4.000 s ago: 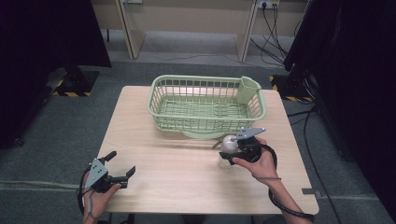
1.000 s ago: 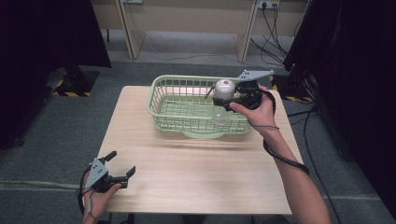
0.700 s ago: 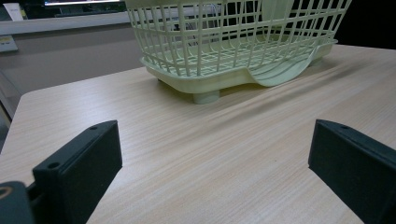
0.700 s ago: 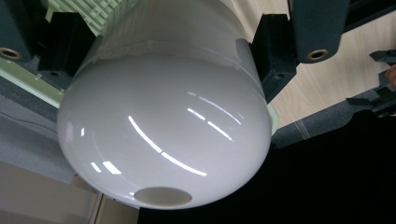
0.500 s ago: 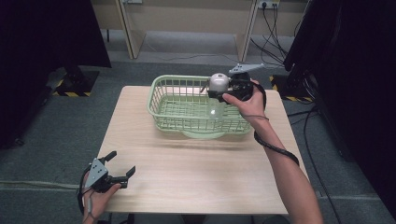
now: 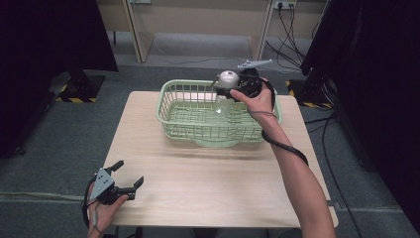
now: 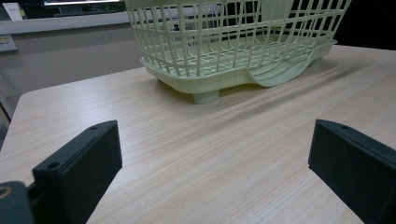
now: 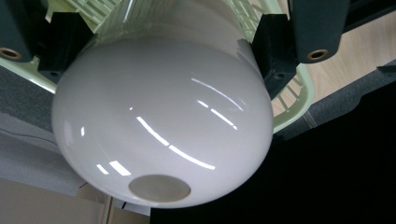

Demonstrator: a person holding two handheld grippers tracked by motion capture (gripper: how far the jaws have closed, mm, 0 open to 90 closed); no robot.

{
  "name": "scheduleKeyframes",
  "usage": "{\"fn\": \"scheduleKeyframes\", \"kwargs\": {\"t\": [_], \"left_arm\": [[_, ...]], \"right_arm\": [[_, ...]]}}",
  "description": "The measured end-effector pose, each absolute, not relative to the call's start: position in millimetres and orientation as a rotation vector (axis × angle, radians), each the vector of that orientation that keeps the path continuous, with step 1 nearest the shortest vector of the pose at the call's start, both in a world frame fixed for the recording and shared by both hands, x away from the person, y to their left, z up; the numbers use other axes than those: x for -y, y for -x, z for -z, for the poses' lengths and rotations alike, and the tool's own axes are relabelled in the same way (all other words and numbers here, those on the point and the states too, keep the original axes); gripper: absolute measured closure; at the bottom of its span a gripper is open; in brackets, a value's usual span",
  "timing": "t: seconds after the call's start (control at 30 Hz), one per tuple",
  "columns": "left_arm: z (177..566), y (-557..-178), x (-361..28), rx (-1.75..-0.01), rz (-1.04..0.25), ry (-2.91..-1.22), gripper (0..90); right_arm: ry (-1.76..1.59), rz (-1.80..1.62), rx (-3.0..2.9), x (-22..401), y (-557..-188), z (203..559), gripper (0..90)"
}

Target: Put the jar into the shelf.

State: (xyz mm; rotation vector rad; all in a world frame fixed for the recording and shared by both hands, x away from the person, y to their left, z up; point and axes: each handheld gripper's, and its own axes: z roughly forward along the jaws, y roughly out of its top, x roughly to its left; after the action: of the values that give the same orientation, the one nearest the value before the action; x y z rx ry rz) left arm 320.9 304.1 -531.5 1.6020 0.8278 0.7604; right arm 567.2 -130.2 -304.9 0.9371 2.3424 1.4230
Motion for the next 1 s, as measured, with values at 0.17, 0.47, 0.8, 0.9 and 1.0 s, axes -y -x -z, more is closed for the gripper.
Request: {"fn": "scheduleKeyframes", "kwargs": {"t": [0.17, 0.47, 0.8, 0.9, 1.0], "left_arm": [[531, -321, -304, -0.828, -0.760, -1.604, 2.1], [532, -321, -304, -0.827, -0.760, -1.602, 2.2], [531, -322, -305, -0.810, -0.778, -1.599, 2.1], [531, -322, -305, -0.811, -0.780, -1.599, 2.1], [532, -321, -304, -0.829, -0.755, -1.595, 2.1]], "right_arm": [[-0.957, -1.410, -2.345, 125, -577, 308, 27.9], [-0.983, -1.397, -2.357, 118, -586, 316, 27.9], [-0.993, -1.366, -2.377, 108, -593, 324, 27.9], [-0.997, -1.360, -2.381, 106, -596, 327, 27.9], [-1.009, -1.351, -2.386, 104, -599, 331, 27.9]]}}
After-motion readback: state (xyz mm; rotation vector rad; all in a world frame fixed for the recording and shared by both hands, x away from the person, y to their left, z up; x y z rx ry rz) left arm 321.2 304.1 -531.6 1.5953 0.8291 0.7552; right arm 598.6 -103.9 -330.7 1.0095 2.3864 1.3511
